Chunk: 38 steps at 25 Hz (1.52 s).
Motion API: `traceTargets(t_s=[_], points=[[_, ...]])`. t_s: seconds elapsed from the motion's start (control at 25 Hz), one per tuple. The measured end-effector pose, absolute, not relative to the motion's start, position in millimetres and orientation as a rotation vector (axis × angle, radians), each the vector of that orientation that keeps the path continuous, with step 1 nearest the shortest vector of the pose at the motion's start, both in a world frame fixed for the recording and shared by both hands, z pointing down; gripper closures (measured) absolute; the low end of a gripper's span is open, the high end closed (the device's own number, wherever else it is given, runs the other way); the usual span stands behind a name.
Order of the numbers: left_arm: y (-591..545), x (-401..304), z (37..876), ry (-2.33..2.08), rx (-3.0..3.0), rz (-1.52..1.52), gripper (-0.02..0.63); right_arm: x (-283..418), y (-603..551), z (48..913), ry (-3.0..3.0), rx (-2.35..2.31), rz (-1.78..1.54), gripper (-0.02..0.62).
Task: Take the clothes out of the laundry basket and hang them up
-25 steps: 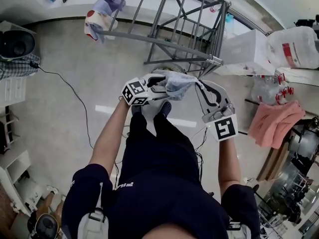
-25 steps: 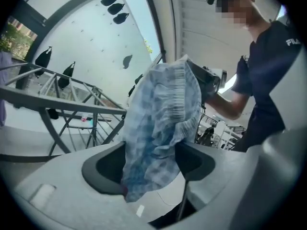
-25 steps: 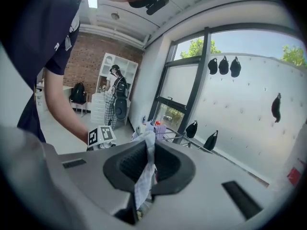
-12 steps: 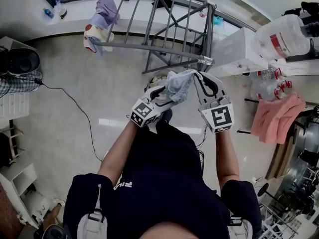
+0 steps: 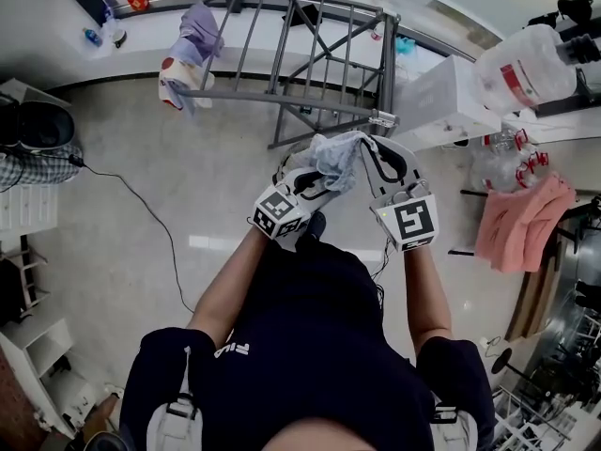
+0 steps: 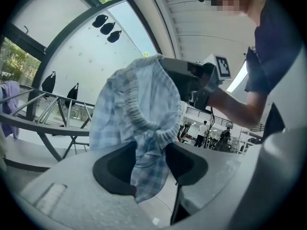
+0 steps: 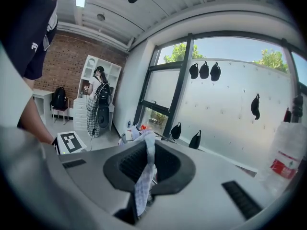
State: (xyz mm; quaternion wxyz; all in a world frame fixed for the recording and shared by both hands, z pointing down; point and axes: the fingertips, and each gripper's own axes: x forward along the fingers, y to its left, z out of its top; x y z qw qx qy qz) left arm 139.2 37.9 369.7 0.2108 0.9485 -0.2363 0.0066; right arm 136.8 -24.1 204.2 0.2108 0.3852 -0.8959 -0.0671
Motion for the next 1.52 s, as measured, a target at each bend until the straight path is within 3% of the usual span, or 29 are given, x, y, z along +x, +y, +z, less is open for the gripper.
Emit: traceTargets(t_s=[0.08, 0.2, 0.28, 0.52, 0.8, 1.52], points=[[34, 143, 371, -0.663, 2.646, 0.053, 0.413, 137, -24, 205, -2.486, 1.073, -0.190, 0.568], [30, 132, 375, -0.777, 2.667, 0.126, 0.543, 148, -29, 206, -2.477, 1.103, -0.169, 0.568], [27, 112, 376, -0.884, 2.627, 0.136, 0.568, 160, -33, 205, -2.475, 1.134, -0.145, 0.568], [5, 12, 352, -1.325, 2.423, 0.071, 0.575, 165, -32, 212, -2.489, 1.143, -0.085, 0.568], [-19, -78, 255, -1.769, 2.367, 0.076, 0.577, 124, -28, 211, -2.522, 1.065, -0.103, 0.568], [-10, -202, 155, -2.033, 2.352, 0.105, 0.581, 11, -48, 131, -2.610, 1.231, -0.106, 0.568]])
